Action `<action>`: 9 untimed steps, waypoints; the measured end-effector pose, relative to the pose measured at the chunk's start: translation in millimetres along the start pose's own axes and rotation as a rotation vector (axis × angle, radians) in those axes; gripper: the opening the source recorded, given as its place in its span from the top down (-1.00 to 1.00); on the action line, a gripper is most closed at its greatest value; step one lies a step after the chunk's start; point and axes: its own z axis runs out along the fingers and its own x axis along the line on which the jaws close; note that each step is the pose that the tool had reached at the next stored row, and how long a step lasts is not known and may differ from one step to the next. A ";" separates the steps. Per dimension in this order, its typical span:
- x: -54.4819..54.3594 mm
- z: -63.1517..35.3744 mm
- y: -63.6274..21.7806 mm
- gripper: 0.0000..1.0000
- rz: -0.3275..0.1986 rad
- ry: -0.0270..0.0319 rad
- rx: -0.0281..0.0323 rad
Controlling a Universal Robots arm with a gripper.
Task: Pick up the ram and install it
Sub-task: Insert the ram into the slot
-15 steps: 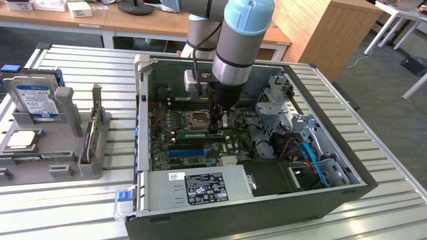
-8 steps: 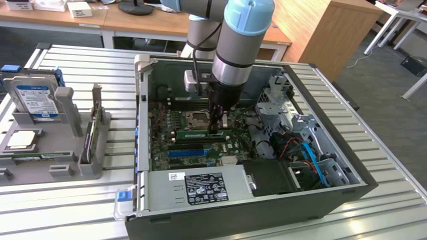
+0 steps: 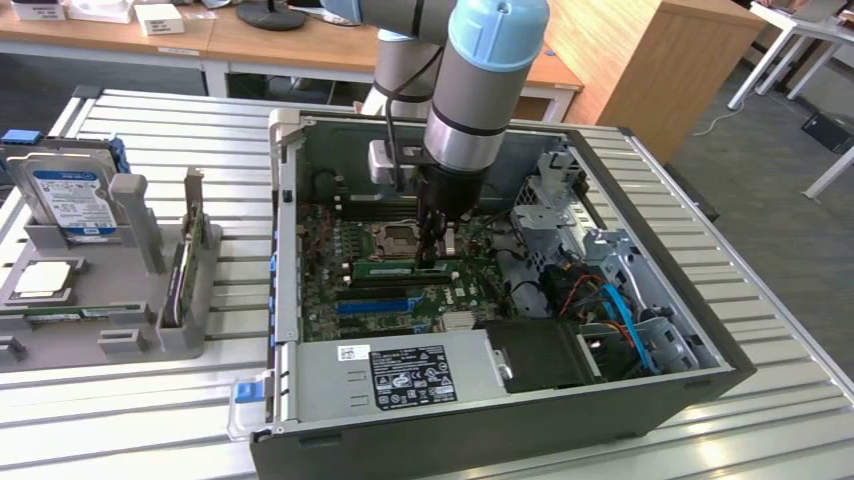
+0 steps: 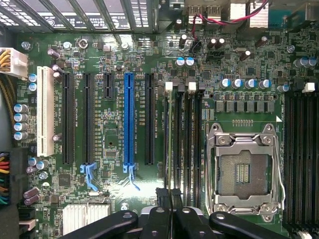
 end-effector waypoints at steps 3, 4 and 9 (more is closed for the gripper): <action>-0.5 0.1 0.0 0.76 0.000 -0.0001 0.0001; -0.5 0.1 0.0 0.76 0.000 -0.0001 0.0001; -0.5 0.6 0.1 0.76 0.000 0.0003 -0.0001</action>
